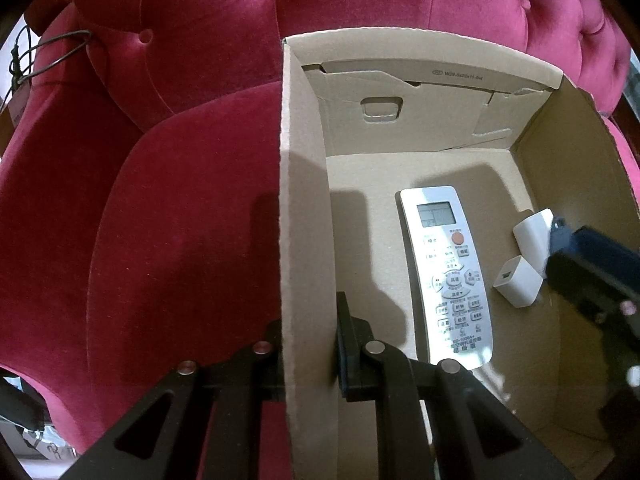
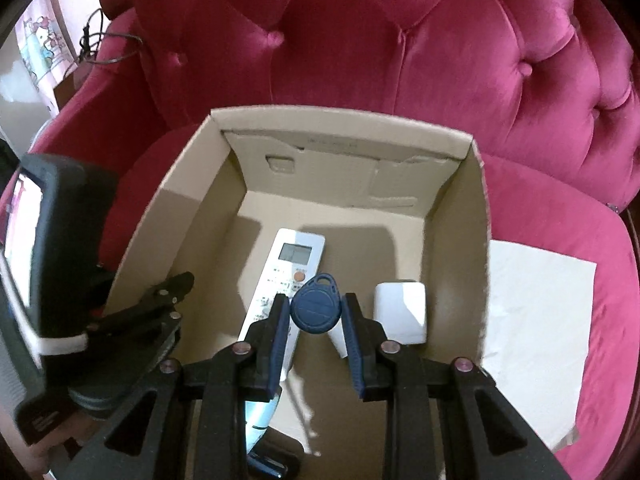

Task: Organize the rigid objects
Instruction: 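Carry the blue fob over the box wall into the box, then lower the fob beside the chargers and open the right gripper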

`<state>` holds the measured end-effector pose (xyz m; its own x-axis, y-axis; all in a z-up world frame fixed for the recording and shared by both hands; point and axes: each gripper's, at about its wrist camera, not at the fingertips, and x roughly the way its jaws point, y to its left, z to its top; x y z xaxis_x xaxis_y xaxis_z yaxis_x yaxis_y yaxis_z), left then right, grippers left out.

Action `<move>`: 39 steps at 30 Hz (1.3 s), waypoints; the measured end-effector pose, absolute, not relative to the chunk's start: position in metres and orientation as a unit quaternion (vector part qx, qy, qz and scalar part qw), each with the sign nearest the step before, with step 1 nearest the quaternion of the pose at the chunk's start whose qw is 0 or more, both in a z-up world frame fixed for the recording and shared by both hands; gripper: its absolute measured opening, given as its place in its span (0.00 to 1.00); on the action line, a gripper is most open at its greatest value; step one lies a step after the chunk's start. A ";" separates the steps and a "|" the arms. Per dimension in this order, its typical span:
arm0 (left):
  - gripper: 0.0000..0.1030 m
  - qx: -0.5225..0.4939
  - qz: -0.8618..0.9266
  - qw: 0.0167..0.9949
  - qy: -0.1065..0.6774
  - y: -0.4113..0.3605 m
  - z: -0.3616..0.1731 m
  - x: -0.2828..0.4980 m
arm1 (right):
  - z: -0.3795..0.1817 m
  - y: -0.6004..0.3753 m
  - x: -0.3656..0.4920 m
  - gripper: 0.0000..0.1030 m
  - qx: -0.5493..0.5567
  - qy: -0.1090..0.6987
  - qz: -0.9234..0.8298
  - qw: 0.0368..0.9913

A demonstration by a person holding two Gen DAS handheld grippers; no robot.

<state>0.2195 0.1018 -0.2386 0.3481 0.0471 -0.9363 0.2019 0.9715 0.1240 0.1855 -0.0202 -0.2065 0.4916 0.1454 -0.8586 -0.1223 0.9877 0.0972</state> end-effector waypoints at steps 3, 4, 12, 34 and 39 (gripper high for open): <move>0.14 0.109 -0.047 0.814 0.569 0.102 -0.239 0.220 | -0.213 -0.018 0.188 0.27 0.014 0.506 0.074 0.859; 0.14 0.109 -0.047 0.814 0.569 0.102 -0.239 0.219 | -0.215 -0.017 0.189 0.27 0.015 0.509 0.074 0.858; 0.14 0.106 -0.050 0.813 0.570 0.104 -0.238 0.220 | -0.226 -0.015 0.192 0.28 0.019 0.518 0.071 0.852; 0.14 0.103 -0.051 0.812 0.572 0.108 -0.240 0.222 | -0.190 -0.028 0.184 0.80 0.006 0.484 0.049 0.874; 0.14 0.103 -0.050 0.812 0.572 0.107 -0.240 0.222 | -0.182 -0.040 0.181 0.94 0.009 0.479 0.043 0.876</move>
